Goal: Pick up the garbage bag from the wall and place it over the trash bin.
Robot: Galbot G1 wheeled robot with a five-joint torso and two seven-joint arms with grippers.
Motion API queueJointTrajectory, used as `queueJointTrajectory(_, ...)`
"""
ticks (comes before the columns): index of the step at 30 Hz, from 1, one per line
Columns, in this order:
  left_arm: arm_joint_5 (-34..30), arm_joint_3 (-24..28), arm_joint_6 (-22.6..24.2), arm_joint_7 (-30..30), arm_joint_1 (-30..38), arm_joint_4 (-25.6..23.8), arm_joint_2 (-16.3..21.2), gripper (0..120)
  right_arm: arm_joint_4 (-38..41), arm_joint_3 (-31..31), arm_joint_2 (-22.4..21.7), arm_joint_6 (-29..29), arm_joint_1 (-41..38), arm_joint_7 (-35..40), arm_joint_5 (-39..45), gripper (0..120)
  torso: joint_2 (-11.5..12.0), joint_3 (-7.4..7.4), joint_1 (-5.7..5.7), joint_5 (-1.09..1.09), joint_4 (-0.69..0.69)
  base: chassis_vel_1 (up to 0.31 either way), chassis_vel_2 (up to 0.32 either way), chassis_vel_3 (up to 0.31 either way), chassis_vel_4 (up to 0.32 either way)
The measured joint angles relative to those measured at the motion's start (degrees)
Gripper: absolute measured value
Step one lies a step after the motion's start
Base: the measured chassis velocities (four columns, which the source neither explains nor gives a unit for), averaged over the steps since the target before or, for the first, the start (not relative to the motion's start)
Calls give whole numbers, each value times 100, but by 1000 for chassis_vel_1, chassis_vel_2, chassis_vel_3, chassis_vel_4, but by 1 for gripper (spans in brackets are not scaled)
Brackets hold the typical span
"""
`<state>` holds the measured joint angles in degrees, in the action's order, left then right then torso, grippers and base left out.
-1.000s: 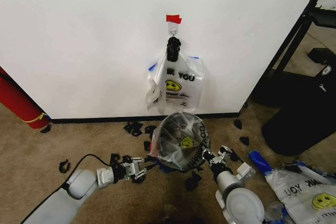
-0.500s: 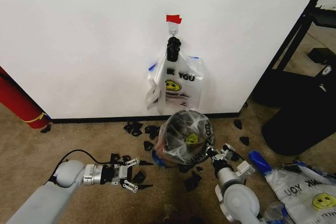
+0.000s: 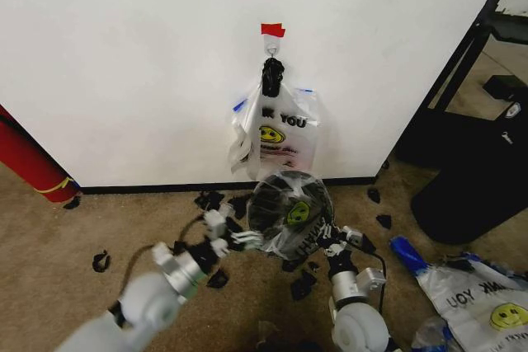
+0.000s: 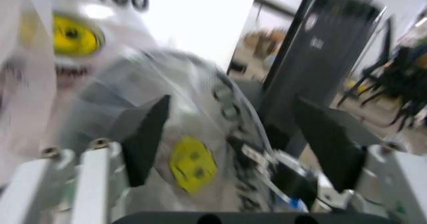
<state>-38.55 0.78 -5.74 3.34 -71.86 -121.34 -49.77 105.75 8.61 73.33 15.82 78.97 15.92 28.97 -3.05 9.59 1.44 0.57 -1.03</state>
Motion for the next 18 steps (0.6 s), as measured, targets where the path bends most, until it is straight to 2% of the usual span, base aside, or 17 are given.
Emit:
queueJointTrajectory(1, 320, 221, 401, -569, -19, -230, 10, 64, -26, -33, 16, 26, -5, 6, -121, 0, 0, 0, 0, 1, 0, 0, 0, 0, 0)
queueJointTrajectory(2, 422, 329, 604, -876, -8, -327, 17, 60, -30, -57, 19, 34, -5, 6, -174, 0, 0, 0, 0, 0, 0, 0, 0, 0, 0)
queueJointTrajectory(5, 439, 761, 1408, -2185, 240, -625, 16, 47, -42, -121, -12, 51, 0, -137, -286, 0, 0, 0, 0, 0, 0, 0, 0, 0, 0)
queueJointTrajectory(6, 345, 842, 1565, -2414, 341, -672, 9, 42, -57, -128, -36, 59, -1, -235, -306, 0, 0, 0, 0, 0, 0, 0, 0, 0, 0)
queueJointTrajectory(8, 266, 885, 1655, -2530, 410, -700, 6, 41, -71, -129, -53, 64, -3, -300, -312, 0, 0, 0, 0, 0, -1, 0, 0, 0, 0)
queueJointTrajectory(12, -456, 1162, 2311, -3292, 968, -857, -31, 22, -157, -41, -241, 83, -49, -870, -312, 0, 0, 0, 0, 0, 0, 0, 0, 0, 0)
queueJointTrajectory(14, -773, 1360, 2633, -3753, 1262, -927, -71, 14, -148, 67, -380, -65, -69, -1179, -198, 0, 0, 0, 0, 0, -2, 0, 0, 0, 0)
queueJointTrajectory(15, -773, 1360, 2633, -3753, 1262, -927, -71, 14, -148, 67, -380, -65, -69, -1179, -198, 0, 0, 0, 0, 0, -2, 0, 0, 0, 0)
queueJointTrajectory(18, -1023, 1598, 2902, -4222, 1497, -1036, -136, 1, -115, 172, -611, -335, -146, -1490, 39, 0, 0, 0, 0, 0, -1, 0, 0, 0, 0)
